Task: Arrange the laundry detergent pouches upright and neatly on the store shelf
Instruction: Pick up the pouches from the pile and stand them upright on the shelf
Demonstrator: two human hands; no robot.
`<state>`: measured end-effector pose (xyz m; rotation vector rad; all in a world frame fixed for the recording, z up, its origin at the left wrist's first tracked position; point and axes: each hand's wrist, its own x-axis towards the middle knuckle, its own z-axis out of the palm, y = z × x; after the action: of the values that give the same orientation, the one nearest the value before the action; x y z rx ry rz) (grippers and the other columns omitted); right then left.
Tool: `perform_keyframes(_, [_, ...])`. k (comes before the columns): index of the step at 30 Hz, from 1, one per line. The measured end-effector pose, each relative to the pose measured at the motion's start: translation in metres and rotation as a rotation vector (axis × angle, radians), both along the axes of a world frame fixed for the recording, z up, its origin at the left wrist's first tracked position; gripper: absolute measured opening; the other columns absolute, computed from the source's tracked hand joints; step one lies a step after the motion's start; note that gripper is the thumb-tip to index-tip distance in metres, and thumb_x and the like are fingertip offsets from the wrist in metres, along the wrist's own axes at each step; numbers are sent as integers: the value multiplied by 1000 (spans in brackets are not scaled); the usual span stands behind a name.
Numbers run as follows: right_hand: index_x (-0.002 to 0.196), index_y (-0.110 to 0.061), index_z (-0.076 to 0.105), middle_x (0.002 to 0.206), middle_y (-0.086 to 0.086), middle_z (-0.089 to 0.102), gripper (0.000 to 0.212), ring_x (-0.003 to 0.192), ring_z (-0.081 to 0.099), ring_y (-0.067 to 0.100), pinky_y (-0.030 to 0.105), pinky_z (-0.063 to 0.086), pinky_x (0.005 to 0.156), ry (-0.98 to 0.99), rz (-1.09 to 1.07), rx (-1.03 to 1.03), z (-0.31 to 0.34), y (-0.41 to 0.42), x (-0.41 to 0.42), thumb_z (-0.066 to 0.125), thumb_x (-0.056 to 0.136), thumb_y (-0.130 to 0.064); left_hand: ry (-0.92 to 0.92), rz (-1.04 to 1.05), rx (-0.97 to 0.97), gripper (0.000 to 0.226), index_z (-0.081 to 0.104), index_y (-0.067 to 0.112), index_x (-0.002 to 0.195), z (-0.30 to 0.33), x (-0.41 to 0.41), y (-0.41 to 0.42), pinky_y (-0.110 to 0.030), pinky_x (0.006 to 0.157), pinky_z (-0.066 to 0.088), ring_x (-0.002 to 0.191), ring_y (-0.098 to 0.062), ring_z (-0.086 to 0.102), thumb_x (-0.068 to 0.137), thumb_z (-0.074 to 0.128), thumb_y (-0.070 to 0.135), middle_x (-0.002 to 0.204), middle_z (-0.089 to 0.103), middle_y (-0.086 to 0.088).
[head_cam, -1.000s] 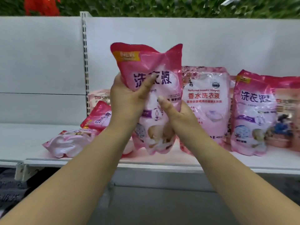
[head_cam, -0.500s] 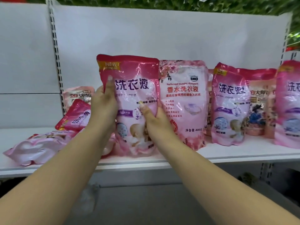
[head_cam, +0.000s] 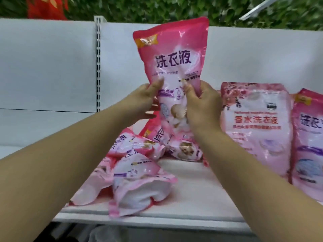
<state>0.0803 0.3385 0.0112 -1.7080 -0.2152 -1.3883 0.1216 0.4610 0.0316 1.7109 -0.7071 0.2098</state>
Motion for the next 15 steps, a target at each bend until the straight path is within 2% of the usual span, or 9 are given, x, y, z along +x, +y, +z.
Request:
perform_keyframes(2, [54, -24, 34, 50, -8, 35, 44, 47, 31, 5, 28, 27, 50, 24, -55, 35, 0, 7, 17, 52, 94, -26, 55, -41, 85, 51, 56, 21, 100, -1, 20, 13, -38, 89, 48, 97, -20, 61, 89, 29, 62, 101, 66, -7])
perform_keyframes(4, [57, -25, 38, 52, -9, 38, 40, 49, 33, 6, 28, 28, 52, 33, -119, 42, 1, 9, 32, 51, 94, -27, 84, -44, 101, 55, 55, 18, 109, 1, 44, 26, -34, 88, 48, 103, -19, 59, 88, 30, 62, 109, 63, -8])
perform_keyframes(6, [67, -26, 47, 55, -10, 42, 28, 51, 37, 5, 28, 30, 52, 36, -175, 29, 1, 9, 41, 48, 95, -27, 101, -11, 148, 55, 55, 14, 111, 1, 67, 36, -33, 90, 46, 107, -21, 56, 89, 34, 59, 114, 60, -9])
perform_keyframes(8, [78, -26, 53, 57, -10, 44, 19, 53, 38, 3, 24, 31, 50, 66, -250, 14, -1, 6, 48, 46, 96, -28, 69, 50, 301, 57, 58, 10, 110, -2, 87, 40, -33, 91, 46, 108, -22, 56, 88, 39, 58, 118, 59, -10])
perform_keyframes(11, [67, -24, 48, 56, -7, 42, 30, 52, 38, 9, 24, 30, 51, 166, -271, 51, -14, 0, 62, 47, 96, -27, -150, 248, 755, 64, 62, 11, 115, -12, 114, 32, -28, 81, 40, 98, -20, 55, 84, 42, 63, 116, 62, -7])
perform_keyframes(13, [66, -27, 50, 55, -7, 40, 30, 52, 39, 12, 25, 33, 57, 248, -244, 62, -25, -1, 70, 47, 96, -26, -189, 270, 835, 59, 64, 15, 114, -17, 126, 23, -24, 76, 33, 88, -17, 52, 83, 45, 62, 110, 64, -4])
perform_keyframes(15, [91, -23, 65, 55, -10, 40, 21, 52, 39, 10, 23, 32, 55, 305, -241, 14, -31, 0, 72, 46, 97, -28, -164, 243, 820, 52, 65, 15, 108, -22, 134, 15, -23, 71, 35, 84, -16, 51, 83, 51, 58, 98, 63, -2])
